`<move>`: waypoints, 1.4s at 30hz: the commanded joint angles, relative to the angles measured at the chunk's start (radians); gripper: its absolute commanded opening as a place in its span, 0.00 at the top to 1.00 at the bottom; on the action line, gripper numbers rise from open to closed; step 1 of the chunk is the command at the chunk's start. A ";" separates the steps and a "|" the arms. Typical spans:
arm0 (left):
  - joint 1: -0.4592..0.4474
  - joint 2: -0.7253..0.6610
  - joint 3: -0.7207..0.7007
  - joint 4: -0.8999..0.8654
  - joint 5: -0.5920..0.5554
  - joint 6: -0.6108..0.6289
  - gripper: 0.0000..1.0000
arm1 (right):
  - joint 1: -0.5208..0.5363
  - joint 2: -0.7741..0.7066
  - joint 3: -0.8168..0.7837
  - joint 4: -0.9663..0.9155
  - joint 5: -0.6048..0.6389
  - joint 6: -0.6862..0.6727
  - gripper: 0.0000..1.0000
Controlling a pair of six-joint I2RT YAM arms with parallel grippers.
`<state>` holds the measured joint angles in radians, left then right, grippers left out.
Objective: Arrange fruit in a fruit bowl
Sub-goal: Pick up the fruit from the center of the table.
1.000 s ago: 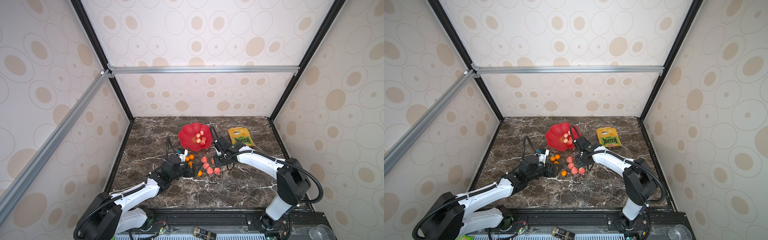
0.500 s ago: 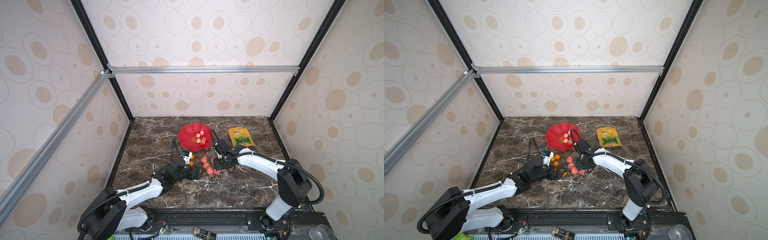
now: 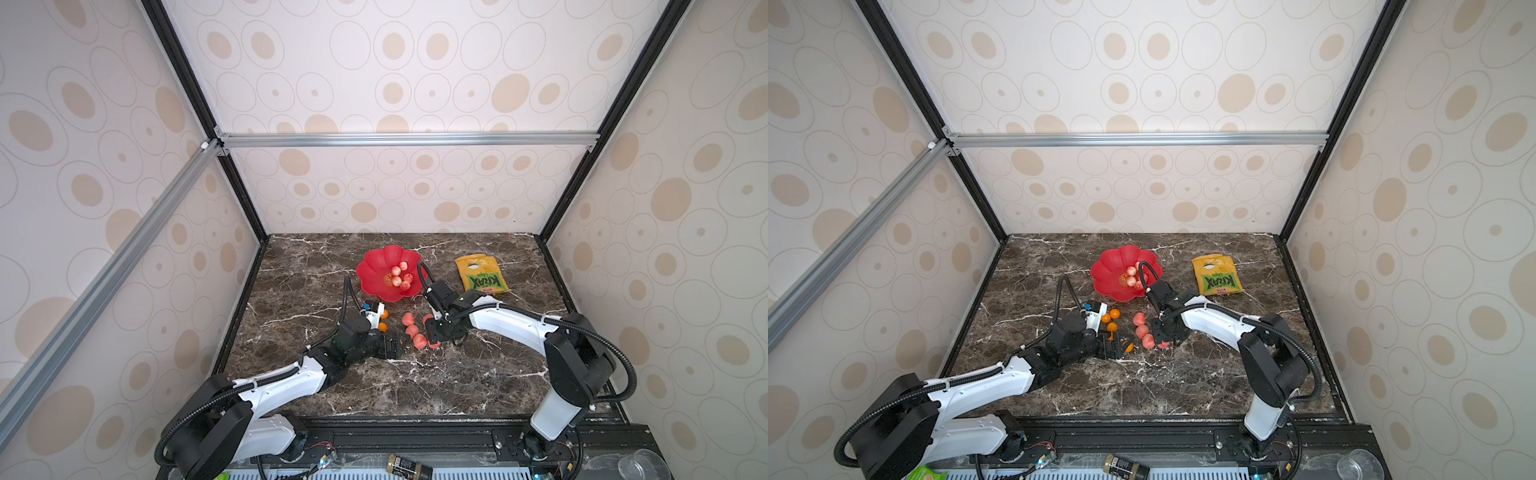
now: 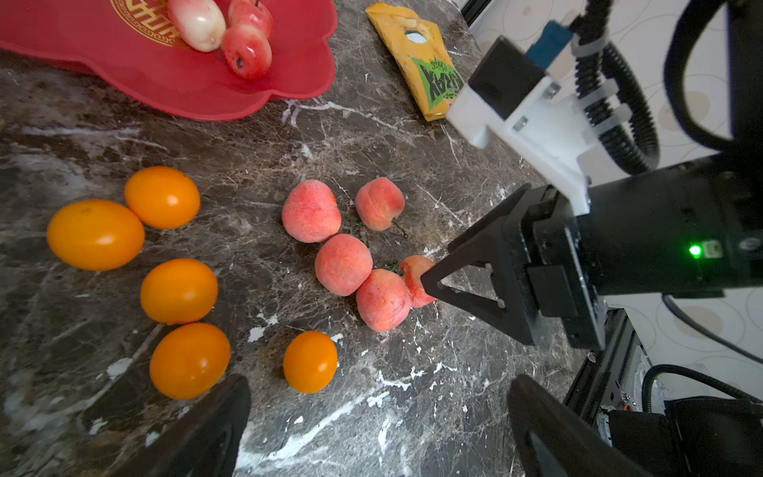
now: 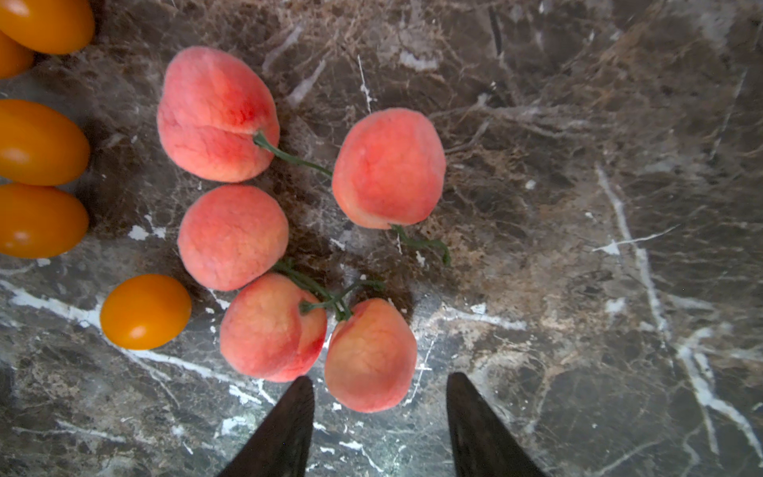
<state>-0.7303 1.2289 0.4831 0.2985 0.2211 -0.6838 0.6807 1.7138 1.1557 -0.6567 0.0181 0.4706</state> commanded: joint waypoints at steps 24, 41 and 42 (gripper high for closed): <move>-0.008 -0.022 0.012 0.007 -0.028 0.003 0.02 | 0.018 0.090 0.036 -0.014 -0.007 0.028 0.46; -0.008 -0.025 0.020 0.002 -0.037 0.001 0.02 | 0.019 0.113 0.027 -0.003 0.000 0.027 0.47; -0.008 -0.024 0.021 0.002 -0.038 0.003 0.02 | 0.019 0.112 0.026 -0.002 0.001 0.028 0.48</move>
<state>-0.7307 1.2221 0.4831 0.2981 0.1986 -0.6838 0.6937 1.8133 1.1748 -0.6510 0.0109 0.4858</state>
